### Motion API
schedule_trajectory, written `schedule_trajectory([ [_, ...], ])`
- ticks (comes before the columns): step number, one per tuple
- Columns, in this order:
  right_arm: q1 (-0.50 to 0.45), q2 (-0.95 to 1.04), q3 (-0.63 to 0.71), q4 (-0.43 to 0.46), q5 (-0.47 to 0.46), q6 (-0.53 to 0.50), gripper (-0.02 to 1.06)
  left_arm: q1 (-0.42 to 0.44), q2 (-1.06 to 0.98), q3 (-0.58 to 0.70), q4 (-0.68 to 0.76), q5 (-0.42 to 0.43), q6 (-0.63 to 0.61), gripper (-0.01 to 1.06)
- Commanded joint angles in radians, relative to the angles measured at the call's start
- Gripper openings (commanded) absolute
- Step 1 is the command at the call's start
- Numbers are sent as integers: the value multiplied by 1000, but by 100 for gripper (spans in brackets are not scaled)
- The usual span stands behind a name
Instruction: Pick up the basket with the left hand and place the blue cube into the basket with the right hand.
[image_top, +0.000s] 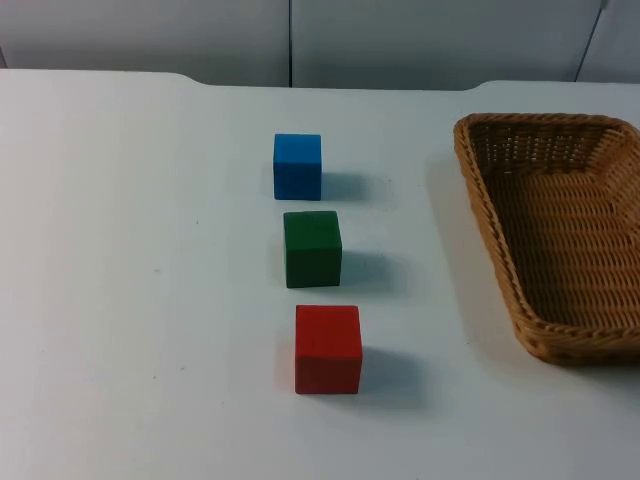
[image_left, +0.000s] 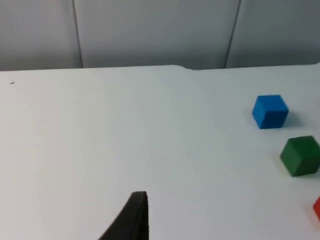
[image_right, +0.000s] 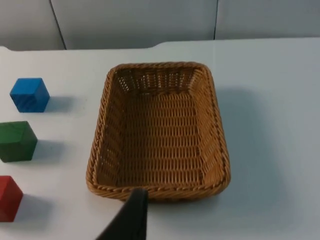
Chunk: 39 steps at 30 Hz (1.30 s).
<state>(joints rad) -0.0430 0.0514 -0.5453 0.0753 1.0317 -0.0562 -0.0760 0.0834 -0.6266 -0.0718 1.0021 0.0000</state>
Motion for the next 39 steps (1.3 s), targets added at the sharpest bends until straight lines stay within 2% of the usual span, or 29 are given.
schedule_trajectory([
  [1, -6, 28, -8, 12, -21, -6, 104, 0, 37, -17, -60, -56, 15, 105],
  [6, -6, 91, -8, 12, -33, -30, 104, 0, 127, -38, -190, -135, 106, 105],
  [10, -6, 124, -8, 10, -83, -33, 104, 0, 238, -38, -359, -229, 224, 105],
  [11, -6, 124, -8, 10, -83, -33, 104, 0, 238, -38, -359, -229, 224, 105],
  [15, -6, 140, -8, 12, -110, -57, 104, 0, 394, -38, -626, -287, 450, 105],
  [16, -6, 140, -8, 12, -110, -57, 104, 0, 394, -38, -626, -287, 450, 105],
  [20, -6, 143, -8, 12, -114, -58, 104, 0, 540, -38, -875, -298, 684, 105],
  [21, -6, 143, -8, 12, -114, -58, 104, 0, 540, -38, -875, -298, 684, 105],
  [22, -6, 143, -8, 12, -112, -58, 104, 0, 581, -38, -943, -298, 738, 105],
  [24, -6, 145, -8, 27, -108, -58, 104, 0, 677, -38, -1082, -298, 887, 105],
  [25, -6, 145, -8, 27, -108, -58, 104, 0, 677, -38, -1082, -298, 887, 105],
  [27, -6, 145, -8, 27, -108, -58, 104, 0, 754, -44, -1177, -294, 979, 105],
  [35, -6, 145, -8, 31, -108, -84, 104, -23, 1006, -190, -1205, -236, 1044, 105],
  [39, -6, 145, -8, 34, -110, -84, 104, -120, 1137, -317, -1205, -251, 1066, 105],
])
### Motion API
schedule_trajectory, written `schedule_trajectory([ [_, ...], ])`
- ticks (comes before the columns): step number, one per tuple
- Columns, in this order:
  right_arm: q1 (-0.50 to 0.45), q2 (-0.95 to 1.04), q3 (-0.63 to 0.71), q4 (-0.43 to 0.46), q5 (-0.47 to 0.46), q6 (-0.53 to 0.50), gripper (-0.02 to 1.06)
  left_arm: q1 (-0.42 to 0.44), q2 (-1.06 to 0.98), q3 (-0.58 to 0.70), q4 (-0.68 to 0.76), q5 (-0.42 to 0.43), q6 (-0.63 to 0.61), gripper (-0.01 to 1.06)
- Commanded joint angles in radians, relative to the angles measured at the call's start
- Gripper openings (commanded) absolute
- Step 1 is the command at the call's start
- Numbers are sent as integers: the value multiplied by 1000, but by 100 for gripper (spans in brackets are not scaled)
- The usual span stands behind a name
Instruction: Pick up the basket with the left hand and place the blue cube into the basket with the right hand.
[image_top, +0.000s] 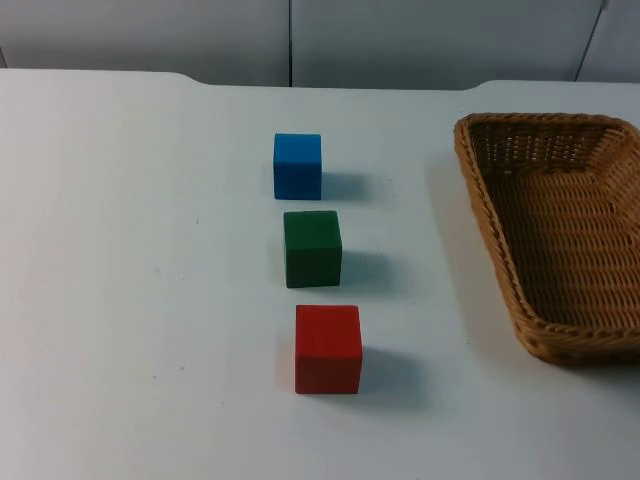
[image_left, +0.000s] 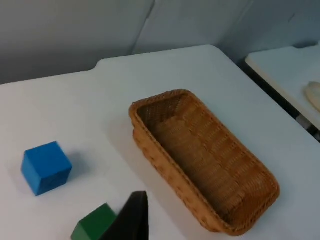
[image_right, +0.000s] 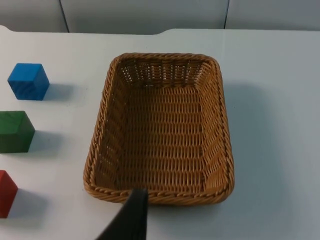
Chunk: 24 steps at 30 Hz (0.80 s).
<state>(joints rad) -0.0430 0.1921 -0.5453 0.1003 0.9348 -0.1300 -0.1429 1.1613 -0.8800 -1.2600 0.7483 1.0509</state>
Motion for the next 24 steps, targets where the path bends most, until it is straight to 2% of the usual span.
schedule_trajectory([
  [1, -6, 5, -8, 9, -13, -10, 104, -53, 59, -64, -17, 3, 15, 105],
  [5, -6, 5, -8, 9, -19, -10, 104, -184, 209, -182, 4, -54, 15, 105],
  [6, -6, 5, -8, 9, -19, -10, 104, -184, 209, -182, 4, -54, 15, 105],
  [10, -6, 5, -8, 9, -19, -10, 104, -322, 388, -302, 23, -141, 15, 105],
  [14, -6, 5, -8, 9, -19, -10, 104, -379, 503, -380, 23, -184, -7, 105],
  [18, -6, 5, -8, 9, -21, -10, 104, -411, 615, -462, 24, -193, -30, 105],
  [24, -6, 5, -8, 9, -34, -10, 104, -451, 803, -602, 89, -205, -162, 105],
])
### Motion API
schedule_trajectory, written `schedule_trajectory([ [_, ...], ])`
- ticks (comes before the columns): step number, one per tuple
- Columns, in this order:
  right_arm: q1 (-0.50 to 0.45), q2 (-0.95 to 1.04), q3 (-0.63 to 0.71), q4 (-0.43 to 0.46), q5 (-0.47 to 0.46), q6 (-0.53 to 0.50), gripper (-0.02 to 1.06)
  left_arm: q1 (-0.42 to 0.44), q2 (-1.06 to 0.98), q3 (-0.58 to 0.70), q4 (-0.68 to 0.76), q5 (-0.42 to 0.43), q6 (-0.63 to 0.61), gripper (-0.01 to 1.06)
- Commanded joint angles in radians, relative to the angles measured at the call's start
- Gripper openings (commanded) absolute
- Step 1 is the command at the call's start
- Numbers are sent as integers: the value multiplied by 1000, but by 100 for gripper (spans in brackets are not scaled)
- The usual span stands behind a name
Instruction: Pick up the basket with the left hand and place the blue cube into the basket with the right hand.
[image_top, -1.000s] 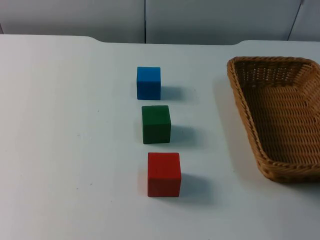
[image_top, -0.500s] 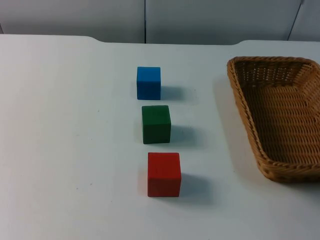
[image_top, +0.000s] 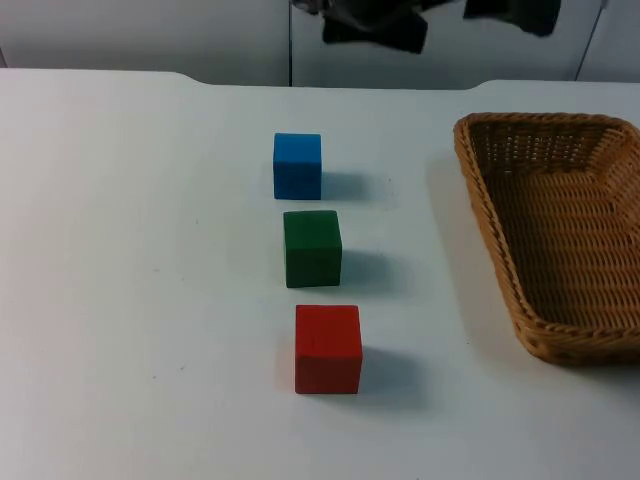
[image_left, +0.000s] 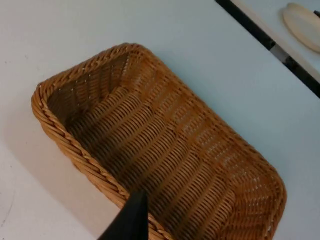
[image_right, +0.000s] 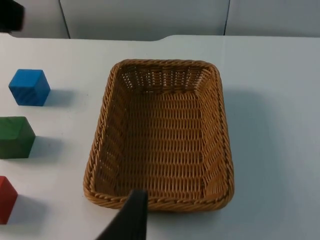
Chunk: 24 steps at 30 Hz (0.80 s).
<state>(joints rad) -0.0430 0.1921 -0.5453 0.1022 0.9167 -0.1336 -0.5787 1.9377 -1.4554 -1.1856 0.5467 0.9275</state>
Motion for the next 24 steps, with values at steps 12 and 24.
schedule_trajectory([
  [12, -6, 5, -8, 7, -47, -7, 104, -70, 342, -307, 412, 9, -510, 105],
  [24, -6, 5, -8, 7, -53, -7, 104, -93, 491, -454, 525, 60, -684, 105],
])
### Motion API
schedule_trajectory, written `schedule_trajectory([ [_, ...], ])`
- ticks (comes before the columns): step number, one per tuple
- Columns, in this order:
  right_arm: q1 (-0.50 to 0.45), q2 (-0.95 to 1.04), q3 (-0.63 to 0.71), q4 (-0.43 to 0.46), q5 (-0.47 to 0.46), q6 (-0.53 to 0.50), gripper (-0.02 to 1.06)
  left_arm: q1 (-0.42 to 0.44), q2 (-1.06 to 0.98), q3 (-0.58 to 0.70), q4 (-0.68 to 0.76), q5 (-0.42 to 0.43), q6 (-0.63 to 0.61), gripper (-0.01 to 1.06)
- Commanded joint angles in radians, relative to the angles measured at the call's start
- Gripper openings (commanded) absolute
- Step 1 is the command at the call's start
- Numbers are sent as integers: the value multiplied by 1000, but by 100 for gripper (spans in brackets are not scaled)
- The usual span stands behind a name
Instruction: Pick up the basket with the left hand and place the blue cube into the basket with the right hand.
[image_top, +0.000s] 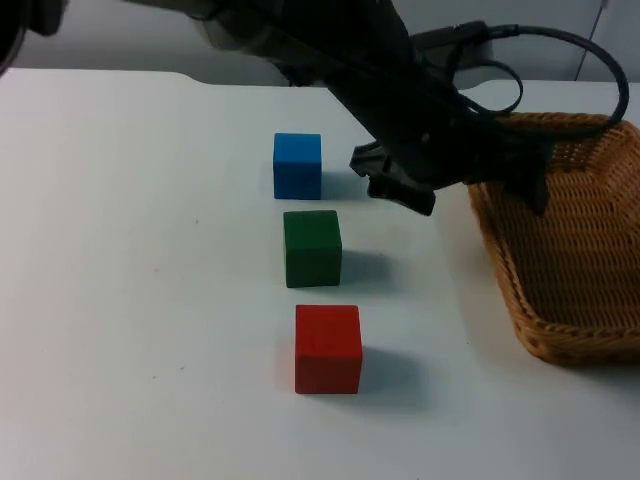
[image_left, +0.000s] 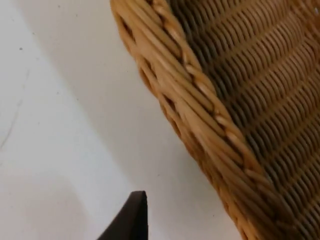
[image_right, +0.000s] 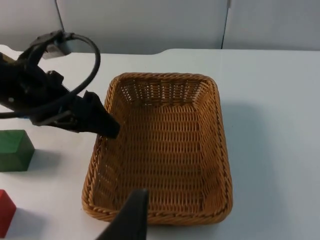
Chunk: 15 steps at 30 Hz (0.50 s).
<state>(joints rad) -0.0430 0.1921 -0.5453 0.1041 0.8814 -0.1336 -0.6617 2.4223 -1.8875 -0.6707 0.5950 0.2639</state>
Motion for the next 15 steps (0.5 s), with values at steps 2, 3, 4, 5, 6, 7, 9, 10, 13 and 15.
schedule_trajectory([
  [2, -6, 5, -8, 6, -20, -7, 104, -19, 34, -53, 12, 22, -39, 105],
  [3, -6, 5, -8, 6, -20, -7, 104, -28, 45, -69, 12, 25, -39, 105],
  [4, -6, 5, -8, 6, -20, -7, 104, -28, 45, -69, 12, 25, -39, 105],
  [5, -6, 5, -8, 6, -20, -7, 104, -32, 53, -82, 14, 26, -39, 105],
  [6, -6, 5, -8, 6, -20, -7, 104, -39, 64, -95, 16, 27, -47, 105],
  [7, -6, 5, -8, 6, -20, -7, 104, -43, 75, -109, 23, 27, -65, 105],
  [9, -6, 5, -8, 6, -20, -7, 104, -43, 92, -131, 28, 29, -91, 105],
  [10, -6, 5, -8, 6, -20, -7, 104, -49, 103, -139, 26, 38, -110, 104],
  [13, -6, 5, -8, 6, -20, -7, 104, -51, 116, -151, 30, 29, -117, 104],
  [15, -6, 5, -8, 6, -20, -7, 104, -51, 118, -151, 32, 22, -117, 104],
])
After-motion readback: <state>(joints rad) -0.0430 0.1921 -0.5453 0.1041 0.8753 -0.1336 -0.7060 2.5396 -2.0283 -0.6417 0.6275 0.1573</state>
